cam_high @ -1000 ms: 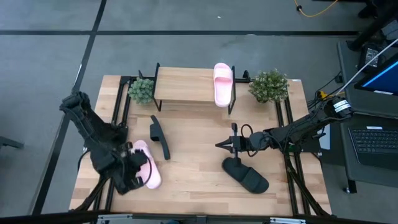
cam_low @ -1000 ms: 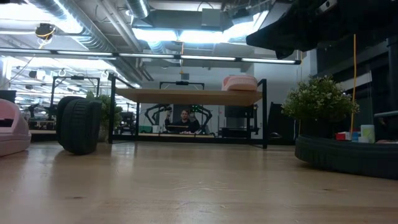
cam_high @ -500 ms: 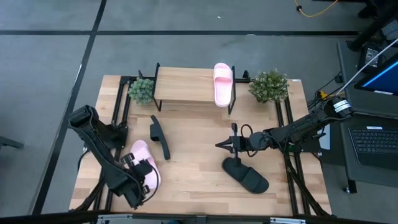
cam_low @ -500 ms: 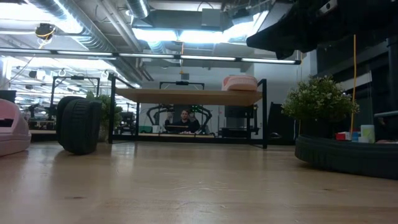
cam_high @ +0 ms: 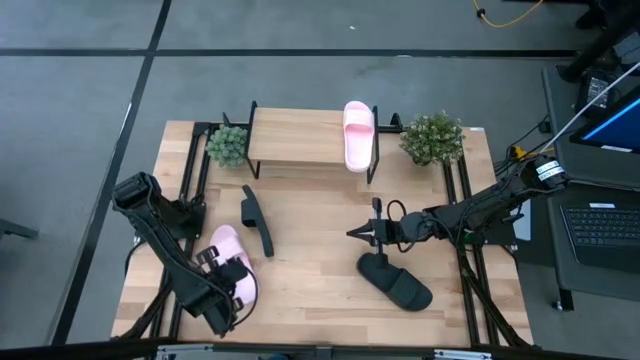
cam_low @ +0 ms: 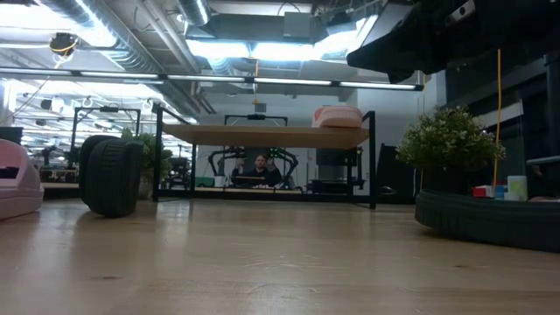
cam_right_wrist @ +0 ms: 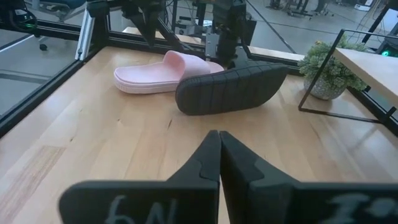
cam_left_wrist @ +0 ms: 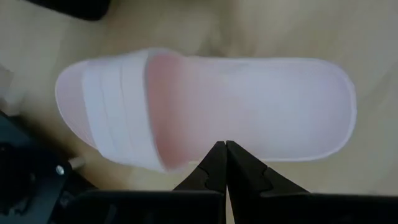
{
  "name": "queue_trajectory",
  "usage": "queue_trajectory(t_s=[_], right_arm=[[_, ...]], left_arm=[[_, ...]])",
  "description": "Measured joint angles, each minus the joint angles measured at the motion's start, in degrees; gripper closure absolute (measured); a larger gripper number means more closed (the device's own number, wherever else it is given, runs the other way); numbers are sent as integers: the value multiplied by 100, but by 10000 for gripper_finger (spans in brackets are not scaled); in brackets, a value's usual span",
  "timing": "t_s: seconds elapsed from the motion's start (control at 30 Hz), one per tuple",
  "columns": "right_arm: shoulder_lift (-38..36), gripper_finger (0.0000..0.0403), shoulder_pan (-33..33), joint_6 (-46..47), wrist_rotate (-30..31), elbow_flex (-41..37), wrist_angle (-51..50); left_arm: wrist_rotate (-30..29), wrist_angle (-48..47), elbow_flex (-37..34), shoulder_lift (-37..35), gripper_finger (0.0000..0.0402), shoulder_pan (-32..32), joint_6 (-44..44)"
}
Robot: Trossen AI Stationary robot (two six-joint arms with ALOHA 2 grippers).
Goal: Pick and place slides into the shelf
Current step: Put the pink slipper on the shelf
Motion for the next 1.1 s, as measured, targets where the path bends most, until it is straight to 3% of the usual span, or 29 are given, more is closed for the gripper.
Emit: queue_trajectory(t_s=[0.27,0.67,1.1], right_arm=[[0,398,0,1,0,0,0],[0,398,0,3,-2,0,-35],[0,398,0,3,-2,0,-37]], left_arm=[[-388,0,0,0,402,22,91],[-396,2,0,-2,398,20,-161],[-396,-169,0,-2,297,20,-198]])
